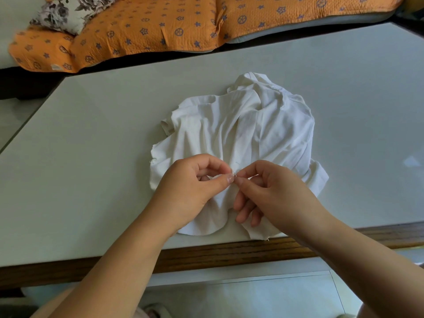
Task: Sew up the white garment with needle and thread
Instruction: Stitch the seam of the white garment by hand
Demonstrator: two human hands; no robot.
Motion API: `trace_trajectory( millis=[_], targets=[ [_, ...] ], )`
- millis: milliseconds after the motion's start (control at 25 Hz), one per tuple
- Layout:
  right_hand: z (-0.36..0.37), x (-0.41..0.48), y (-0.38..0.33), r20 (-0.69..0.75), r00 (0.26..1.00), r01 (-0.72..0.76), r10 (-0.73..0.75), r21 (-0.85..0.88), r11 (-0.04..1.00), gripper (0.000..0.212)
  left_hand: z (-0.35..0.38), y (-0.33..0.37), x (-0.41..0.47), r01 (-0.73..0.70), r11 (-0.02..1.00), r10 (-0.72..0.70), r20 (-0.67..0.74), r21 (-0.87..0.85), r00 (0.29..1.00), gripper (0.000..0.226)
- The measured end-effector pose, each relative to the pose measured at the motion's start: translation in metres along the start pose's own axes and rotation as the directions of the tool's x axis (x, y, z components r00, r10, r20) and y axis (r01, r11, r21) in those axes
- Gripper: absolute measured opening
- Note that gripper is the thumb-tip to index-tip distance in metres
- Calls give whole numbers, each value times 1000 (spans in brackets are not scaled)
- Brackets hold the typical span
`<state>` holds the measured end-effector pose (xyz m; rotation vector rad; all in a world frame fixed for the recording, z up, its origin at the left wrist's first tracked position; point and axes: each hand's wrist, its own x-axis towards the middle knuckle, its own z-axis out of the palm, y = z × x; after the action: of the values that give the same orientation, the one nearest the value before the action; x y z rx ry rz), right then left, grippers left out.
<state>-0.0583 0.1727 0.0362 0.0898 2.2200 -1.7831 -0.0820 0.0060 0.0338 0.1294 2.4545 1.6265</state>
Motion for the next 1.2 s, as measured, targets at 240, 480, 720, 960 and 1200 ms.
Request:
trace_trajectory(
  millis=[240,480,720,960,1200],
  targets=[
    [0,-1,0,-20,1000,13,-12,55,998,10,0,2,-1,-16,999,17,-12,28,1000,10],
    [0,2,1,-44,998,53,-48,113,992,10,7,-1,-3,-129,969,141,-41,210,989,20],
    [-5,2,-3,-101,995,20,-15,51,998,9,6,-3,0,-138,964,147,-22,226,989,13],
    [-31,17,-11,-275,961,102,-13,311,945,8,4,0,-1,-83,981,81,18,173,997,10],
    [-51,21,-24,-194,973,227,-127,691,687,16,4,2,-2,-52,990,45,53,134,998,9]
  ],
)
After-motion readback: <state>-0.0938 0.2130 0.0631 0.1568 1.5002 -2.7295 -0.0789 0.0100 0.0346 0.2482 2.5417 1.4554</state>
